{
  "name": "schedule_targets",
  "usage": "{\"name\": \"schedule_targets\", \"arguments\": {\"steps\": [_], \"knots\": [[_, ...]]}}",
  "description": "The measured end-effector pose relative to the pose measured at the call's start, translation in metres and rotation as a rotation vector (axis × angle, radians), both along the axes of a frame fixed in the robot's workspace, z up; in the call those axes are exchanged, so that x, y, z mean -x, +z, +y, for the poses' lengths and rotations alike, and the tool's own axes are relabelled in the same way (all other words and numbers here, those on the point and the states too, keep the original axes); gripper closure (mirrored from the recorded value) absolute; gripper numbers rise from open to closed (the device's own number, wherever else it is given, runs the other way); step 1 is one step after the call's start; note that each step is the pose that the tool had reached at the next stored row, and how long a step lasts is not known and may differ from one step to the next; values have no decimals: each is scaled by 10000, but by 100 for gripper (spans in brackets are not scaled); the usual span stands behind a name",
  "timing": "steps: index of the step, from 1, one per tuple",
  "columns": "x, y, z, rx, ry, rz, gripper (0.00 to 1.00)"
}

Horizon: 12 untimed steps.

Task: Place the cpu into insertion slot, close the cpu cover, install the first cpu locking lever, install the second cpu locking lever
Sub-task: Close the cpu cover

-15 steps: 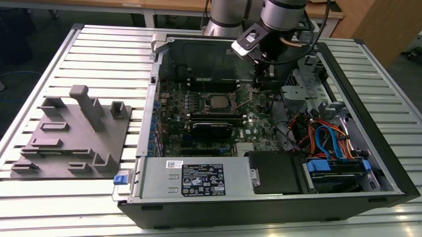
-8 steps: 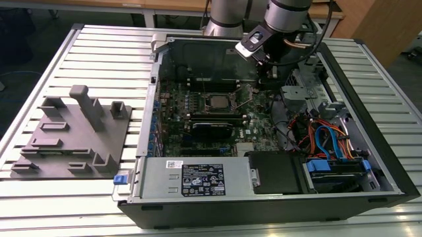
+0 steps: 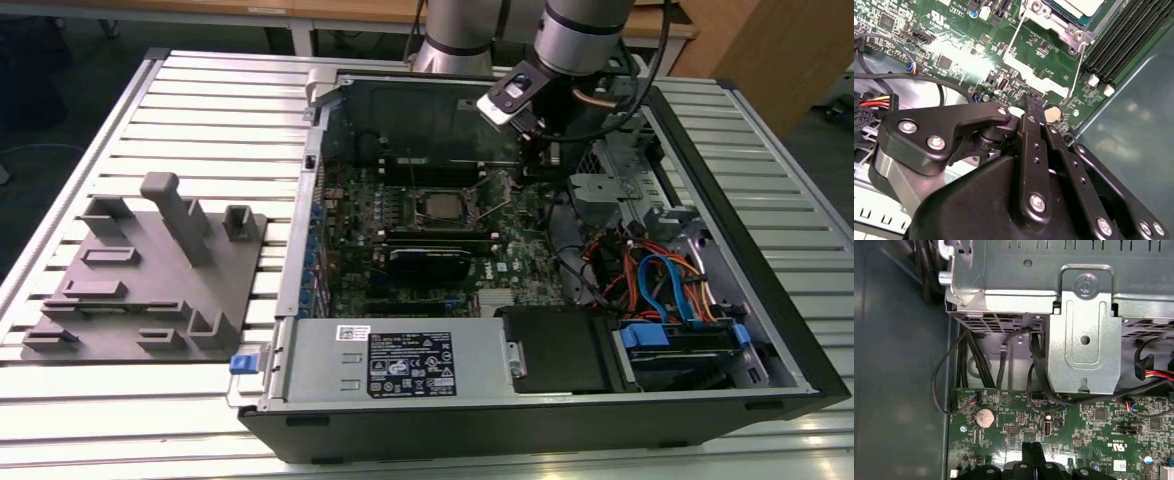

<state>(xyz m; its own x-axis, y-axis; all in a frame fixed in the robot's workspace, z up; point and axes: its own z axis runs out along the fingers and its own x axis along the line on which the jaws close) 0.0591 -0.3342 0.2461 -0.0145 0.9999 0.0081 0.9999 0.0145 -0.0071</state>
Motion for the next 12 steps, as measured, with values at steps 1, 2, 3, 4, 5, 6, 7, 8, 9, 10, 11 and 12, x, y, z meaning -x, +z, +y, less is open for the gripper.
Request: {"name": "schedule_targets", "arguments": {"steps": [1, 2, 3, 4, 5, 6, 7, 8, 9, 10, 11, 12], "knots": [[0, -7, 0, 0, 0, 0, 90], [-1, -12, 1, 0, 1, 0, 90], [-1, -17, 1, 0, 1, 0, 90], [0, -20, 2, 1, 2, 0, 90], [3, -22, 3, 3, 2, 1, 90], [6, -24, 3, 3, 2, 0, 90], [10, -26, 4, 1, 1, 0, 90], [14, -27, 4, 0, 2, 0, 90], [18, -28, 4, 1, 2, 0, 90], [27, -29, 5, 0, 2, 0, 90], [36, -29, 5, 0, 1, 0, 90], [40, -29, 5, 0, 1, 0, 90]]}}
